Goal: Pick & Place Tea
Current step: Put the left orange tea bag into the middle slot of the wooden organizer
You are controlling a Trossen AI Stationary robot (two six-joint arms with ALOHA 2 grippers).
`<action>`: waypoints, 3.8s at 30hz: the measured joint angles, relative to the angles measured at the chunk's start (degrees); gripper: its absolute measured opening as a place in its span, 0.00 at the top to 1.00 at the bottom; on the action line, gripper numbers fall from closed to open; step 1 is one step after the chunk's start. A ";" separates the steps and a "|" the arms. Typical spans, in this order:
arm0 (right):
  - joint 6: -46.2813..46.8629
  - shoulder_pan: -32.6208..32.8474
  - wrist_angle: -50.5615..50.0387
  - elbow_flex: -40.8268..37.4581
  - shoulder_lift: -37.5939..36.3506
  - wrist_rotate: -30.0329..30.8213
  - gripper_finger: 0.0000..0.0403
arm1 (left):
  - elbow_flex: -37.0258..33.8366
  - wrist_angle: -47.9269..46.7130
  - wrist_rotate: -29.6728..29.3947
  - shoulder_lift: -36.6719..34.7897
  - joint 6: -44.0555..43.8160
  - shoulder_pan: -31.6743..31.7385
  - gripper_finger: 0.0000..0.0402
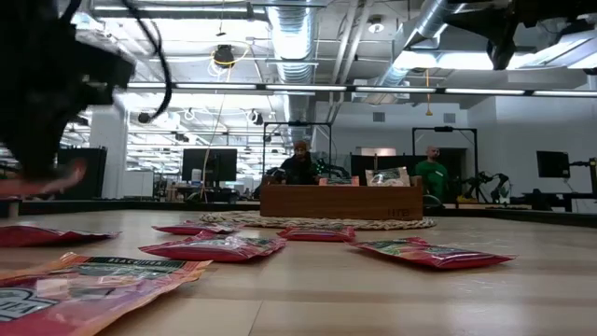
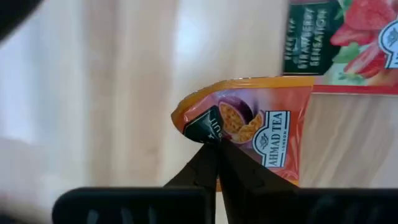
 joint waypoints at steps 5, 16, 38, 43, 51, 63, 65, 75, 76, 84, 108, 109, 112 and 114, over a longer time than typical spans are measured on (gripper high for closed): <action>1.05 -0.14 2.41 0.00 2.56 -3.82 0.73 | 10.50 -9.34 -7.11 -0.08 5.54 0.41 1.00; 1.96 -5.56 5.46 6.68 14.64 -18.39 0.72 | 31.41 -17.20 -21.96 1.06 25.34 9.05 1.00; -4.55 -21.02 -8.02 27.18 40.16 -40.54 0.54 | 41.92 -0.37 -32.31 11.47 51.53 15.29 1.00; -5.93 -23.29 -2.26 28.81 44.37 -44.14 0.46 | 45.05 -0.43 -31.16 11.38 51.34 16.91 1.00; -8.75 -24.02 -1.16 33.63 49.80 -44.29 0.44 | 45.76 -1.39 -28.89 11.34 51.33 19.59 1.00; -10.74 -25.71 -1.24 39.44 55.57 -44.42 0.49 | 45.76 -2.52 -27.83 11.34 50.91 20.86 1.00; -10.74 -25.86 -1.19 39.54 55.54 -44.44 0.49 | 45.76 -2.59 -27.69 11.34 50.91 21.03 1.00; -10.61 -25.40 -1.39 39.54 55.54 -44.16 0.54 | 45.76 -2.16 -26.15 11.34 50.93 22.16 1.00; -10.61 -25.48 -1.39 39.52 55.54 -44.04 0.54 | 45.76 -1.98 -25.91 11.34 50.93 22.16 1.00; -11.68 -25.90 -3.34 39.43 55.54 -43.72 0.56 | 45.76 -1.26 -25.90 11.34 50.96 22.18 1.00; -12.03 -25.86 -3.29 39.43 55.45 -42.21 0.98 | 45.73 0.53 -25.06 11.34 51.31 22.21 1.00; -12.03 -25.76 -3.33 39.43 55.45 -41.82 0.98 | 45.73 0.53 -25.07 11.34 51.29 22.21 1.00; -12.05 -25.39 -3.53 39.43 55.45 -40.90 1.00 | 45.71 0.55 -25.05 11.34 51.27 22.21 1.00; -12.06 -25.04 -3.60 39.43 55.43 -40.00 1.00 | 45.71 0.55 -25.05 11.34 51.26 22.21 1.00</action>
